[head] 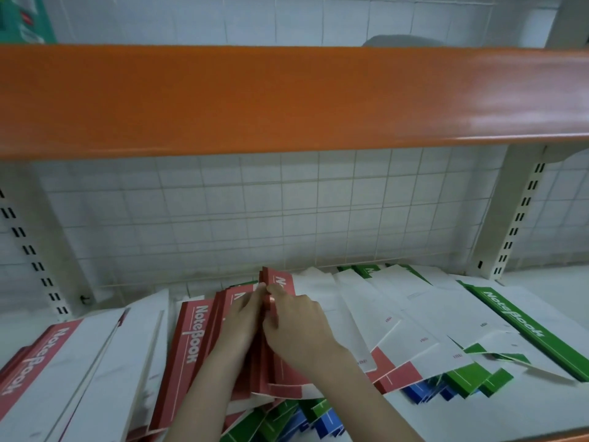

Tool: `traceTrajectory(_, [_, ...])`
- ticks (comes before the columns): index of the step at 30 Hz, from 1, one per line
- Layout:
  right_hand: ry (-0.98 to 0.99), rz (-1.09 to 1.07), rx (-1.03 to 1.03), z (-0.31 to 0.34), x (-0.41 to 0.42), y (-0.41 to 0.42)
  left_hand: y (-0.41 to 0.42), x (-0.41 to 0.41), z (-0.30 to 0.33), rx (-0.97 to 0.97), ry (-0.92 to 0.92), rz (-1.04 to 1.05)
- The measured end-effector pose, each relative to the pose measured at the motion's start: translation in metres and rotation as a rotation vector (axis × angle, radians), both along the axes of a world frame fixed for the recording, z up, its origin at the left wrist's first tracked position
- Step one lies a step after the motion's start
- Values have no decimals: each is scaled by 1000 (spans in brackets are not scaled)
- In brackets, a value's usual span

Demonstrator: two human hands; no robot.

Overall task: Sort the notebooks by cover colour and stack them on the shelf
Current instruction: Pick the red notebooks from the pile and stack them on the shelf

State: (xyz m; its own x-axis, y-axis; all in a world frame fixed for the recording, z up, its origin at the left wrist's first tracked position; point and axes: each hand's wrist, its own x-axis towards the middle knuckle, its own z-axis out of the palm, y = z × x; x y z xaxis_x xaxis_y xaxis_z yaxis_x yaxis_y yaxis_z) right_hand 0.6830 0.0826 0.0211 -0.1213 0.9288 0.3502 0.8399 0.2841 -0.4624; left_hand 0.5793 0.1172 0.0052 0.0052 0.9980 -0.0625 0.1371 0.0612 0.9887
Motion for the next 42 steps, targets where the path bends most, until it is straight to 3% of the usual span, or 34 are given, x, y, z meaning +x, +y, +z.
traceTrajectory(5, [51, 100, -117, -1, 14, -13, 4, -5, -1, -22, 1, -67])
traceTrajectory(9, [-76, 311, -333, -9, 19, -23, -3, -8, -1, -68, -116, -79])
traceTrajectory(14, [-200, 372, -391, -9, 22, -25, -5, -7, 3, -93, -202, -38])
traceTrajectory(21, [-255, 307, -248, -10, 8, -20, -1, -13, 12, -177, -370, 58])
traceTrajectory(31, [-292, 109, -5, -14, -5, -16, 1, -16, 20, -160, -248, 21])
traceTrajectory(34, [-247, 31, 26, -18, -5, -14, -2, -21, 20, -44, -72, -31])
traceTrajectory(38, [-20, -12, 15, -26, -6, -11, -4, -41, 17, 210, 690, 13])
traceTrajectory(40, [108, -17, 19, -26, -6, -10, -9, -47, 15, 131, 974, -37])
traceTrajectory(42, [212, -19, 21, -25, -6, -11, -13, -45, 10, 12, 1118, -85])
